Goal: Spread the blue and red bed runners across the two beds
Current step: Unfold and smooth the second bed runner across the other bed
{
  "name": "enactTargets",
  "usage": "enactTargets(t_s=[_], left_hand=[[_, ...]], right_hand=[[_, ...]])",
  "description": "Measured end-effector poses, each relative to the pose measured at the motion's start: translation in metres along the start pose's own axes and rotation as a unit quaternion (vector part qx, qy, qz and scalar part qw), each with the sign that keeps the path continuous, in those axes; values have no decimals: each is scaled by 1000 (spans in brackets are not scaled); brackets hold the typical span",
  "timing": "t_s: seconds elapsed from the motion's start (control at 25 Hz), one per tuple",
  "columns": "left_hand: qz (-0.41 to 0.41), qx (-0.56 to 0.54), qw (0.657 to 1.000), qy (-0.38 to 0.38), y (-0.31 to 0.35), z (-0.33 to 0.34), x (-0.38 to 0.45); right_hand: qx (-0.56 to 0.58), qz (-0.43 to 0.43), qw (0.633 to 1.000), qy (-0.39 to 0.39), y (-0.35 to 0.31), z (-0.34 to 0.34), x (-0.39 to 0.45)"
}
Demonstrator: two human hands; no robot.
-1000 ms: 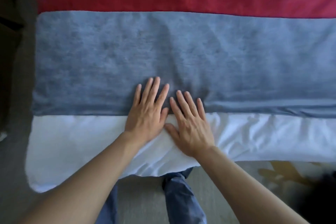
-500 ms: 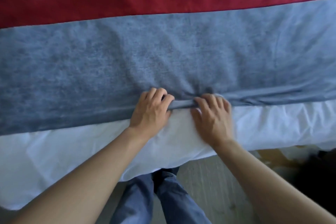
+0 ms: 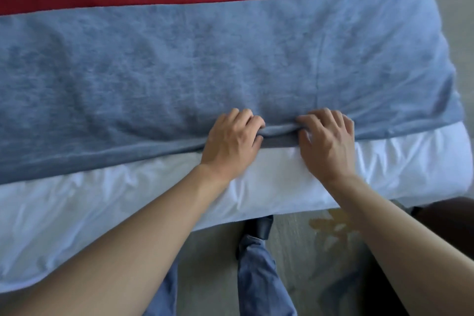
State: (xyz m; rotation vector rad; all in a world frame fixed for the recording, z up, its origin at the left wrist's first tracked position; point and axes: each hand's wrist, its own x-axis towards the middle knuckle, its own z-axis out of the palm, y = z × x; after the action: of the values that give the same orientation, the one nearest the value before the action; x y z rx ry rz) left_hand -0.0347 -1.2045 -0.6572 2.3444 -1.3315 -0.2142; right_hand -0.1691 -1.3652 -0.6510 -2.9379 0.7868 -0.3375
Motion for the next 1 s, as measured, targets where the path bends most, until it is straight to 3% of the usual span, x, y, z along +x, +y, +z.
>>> enactTargets(t_s=[0.24, 0.68, 0.8, 0.88, 1.0], left_hand=[[40, 70, 997, 20, 26, 17, 2], [50, 71, 996, 8, 72, 37, 9], [21, 13, 999, 24, 68, 36, 38], [-18, 49, 999, 3, 60, 44, 50], [-78, 141, 983, -82, 38, 50, 28]], right_hand=[[33, -77, 996, -14, 32, -3, -7], [101, -77, 990, -56, 60, -7, -7], [140, -90, 985, -49, 41, 4, 15], [145, -79, 982, -88, 31, 18, 26], [55, -47, 986, -151, 64, 28, 23]])
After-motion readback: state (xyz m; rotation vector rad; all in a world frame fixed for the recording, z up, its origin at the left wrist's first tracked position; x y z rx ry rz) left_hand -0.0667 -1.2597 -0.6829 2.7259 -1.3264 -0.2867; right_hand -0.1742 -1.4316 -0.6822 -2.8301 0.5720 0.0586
